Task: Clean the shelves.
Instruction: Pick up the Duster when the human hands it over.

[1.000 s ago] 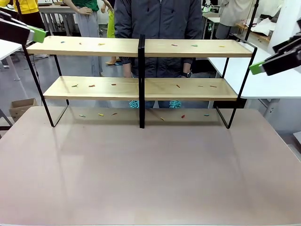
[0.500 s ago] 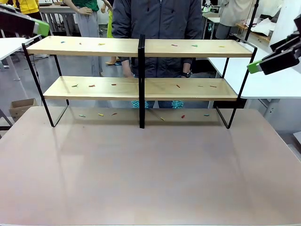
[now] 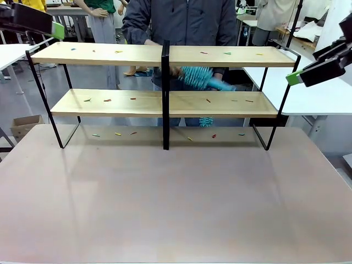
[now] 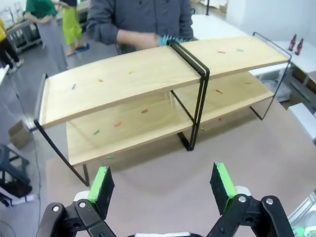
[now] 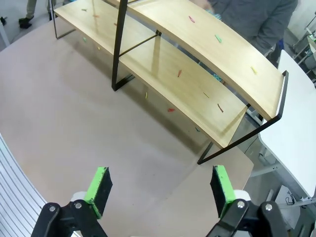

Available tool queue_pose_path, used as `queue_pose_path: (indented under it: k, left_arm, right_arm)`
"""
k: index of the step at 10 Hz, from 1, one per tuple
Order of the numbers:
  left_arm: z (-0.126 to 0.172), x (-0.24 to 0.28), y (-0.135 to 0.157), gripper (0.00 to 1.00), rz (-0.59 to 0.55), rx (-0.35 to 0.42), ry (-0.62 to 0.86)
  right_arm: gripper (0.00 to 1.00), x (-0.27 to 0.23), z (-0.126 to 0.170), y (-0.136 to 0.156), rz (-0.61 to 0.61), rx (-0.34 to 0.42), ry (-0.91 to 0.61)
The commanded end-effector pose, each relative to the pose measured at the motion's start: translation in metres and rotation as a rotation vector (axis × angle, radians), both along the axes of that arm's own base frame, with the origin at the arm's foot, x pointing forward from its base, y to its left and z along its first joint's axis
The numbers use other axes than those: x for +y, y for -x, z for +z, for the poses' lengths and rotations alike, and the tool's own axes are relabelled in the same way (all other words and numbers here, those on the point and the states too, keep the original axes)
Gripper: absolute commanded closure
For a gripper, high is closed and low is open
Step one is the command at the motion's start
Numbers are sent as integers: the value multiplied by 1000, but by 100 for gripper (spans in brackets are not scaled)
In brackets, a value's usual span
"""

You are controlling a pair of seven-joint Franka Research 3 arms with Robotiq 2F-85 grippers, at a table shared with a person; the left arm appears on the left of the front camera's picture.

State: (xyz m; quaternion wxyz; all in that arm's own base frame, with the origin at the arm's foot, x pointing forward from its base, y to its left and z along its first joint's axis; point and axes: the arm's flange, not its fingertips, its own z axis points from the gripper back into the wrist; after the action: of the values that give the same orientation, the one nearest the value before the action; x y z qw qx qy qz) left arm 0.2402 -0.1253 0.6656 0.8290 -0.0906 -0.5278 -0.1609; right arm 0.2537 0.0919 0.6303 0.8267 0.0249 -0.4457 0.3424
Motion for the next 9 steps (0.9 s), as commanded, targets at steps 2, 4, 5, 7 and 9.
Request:
queue_pose_path:
  k: [2, 4, 5, 7, 9]
  left_arm:
    - [-8, -19, 1, 0, 51, 44, -64]
    - [-10, -21, 1, 0, 39, 43, -88]
    - [-12, -22, 0, 0, 33, 54, -106]
    - [-15, -23, -1, 0, 20, 57, -124]
    - [-14, -24, -1, 0, 11, 44, -126]
  right_arm:
    - [0, -4, -2, -9, 24, -17, -3]
    - [0, -4, -5, -11, 35, -7, -2]
    - [0, -5, -6, -12, 35, -4, -2]
    - [0, -6, -6, -11, 31, -6, -3]
    - [0, -4, -8, -13, 38, 3, 1]
